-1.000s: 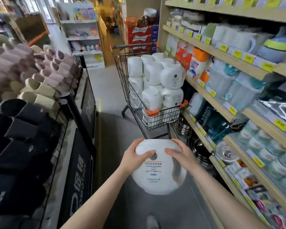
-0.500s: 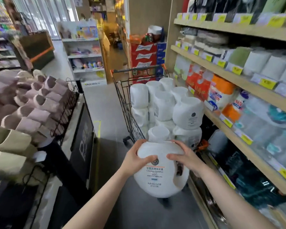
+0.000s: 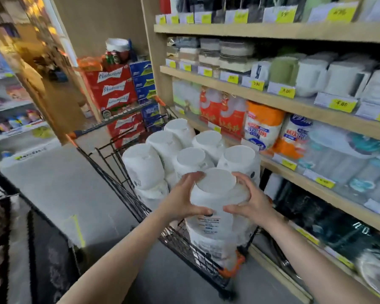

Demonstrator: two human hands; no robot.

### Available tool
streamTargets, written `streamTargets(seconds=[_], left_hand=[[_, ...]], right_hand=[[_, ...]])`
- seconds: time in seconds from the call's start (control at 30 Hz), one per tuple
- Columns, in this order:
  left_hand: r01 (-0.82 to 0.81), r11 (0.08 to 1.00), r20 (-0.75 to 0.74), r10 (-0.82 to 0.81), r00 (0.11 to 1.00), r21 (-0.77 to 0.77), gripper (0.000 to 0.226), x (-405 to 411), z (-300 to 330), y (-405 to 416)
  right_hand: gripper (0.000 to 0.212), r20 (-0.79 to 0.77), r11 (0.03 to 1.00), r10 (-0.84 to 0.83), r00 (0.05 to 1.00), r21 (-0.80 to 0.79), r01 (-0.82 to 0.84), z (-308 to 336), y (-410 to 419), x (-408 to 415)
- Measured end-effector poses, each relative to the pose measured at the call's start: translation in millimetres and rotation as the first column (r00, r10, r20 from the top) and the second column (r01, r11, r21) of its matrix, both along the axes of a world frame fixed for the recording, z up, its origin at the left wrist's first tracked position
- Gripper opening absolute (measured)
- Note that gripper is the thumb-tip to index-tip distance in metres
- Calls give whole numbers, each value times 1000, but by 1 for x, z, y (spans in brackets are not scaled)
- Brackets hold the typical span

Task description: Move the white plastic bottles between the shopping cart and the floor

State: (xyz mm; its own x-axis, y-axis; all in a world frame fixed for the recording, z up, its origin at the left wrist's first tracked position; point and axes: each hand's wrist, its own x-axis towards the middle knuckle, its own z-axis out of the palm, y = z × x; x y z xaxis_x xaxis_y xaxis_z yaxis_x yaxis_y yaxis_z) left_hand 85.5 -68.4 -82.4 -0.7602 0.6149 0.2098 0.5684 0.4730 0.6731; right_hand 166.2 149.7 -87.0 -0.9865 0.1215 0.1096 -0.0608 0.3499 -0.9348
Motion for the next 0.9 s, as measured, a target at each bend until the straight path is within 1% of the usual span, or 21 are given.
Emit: streamTargets(seconds=[0.07,0.13,0.27,0.37,0.4,0.5,0.63,0.7,0.8,0.9], left_hand=[[88,996,-47,-89,995,-25,101,-24,0,-2],[156,986,-71,-160,985,-54,100,-39,-5,-1],[221,972,-26,-224,974,-73,104,-53,-30,1],[205,975,-12,-206,978,-87,104,-52,-47,1],[184,980,-34,-187,982,-82,103,-52,-51,-1],[136,987,-163,-149,975,-90,98,-57,-59,-8],[108,987,-173,-128,977,-123,101,-56,-56,-15],[111,982,-172,-137,975,-154,102,-56,-53,-17],[145,975,-178,-175,968,-170,96,-56,-42,-18],[187,977,-187,-204,961,-106,88,-55,-28,-14]], right_hand=[[93,-11,998,-62,998,24,62,-6,-6,-7],[92,-25,994,-105,994,37,105,-13,-11,-10],[92,14,985,-167,986,48,166,-35,-15,-8],[93,40,982,-161,986,104,156,-43,-18,-6],[92,37,979,-158,987,133,152,-42,-20,-7],[93,51,967,-155,987,213,141,-37,-27,-13],[93,77,950,-177,981,274,150,-37,-33,-15],[95,91,938,-195,977,308,159,-35,-36,-14],[101,155,920,-213,965,365,145,-26,-35,-13],[102,208,924,-213,955,360,128,-5,-33,-2]])
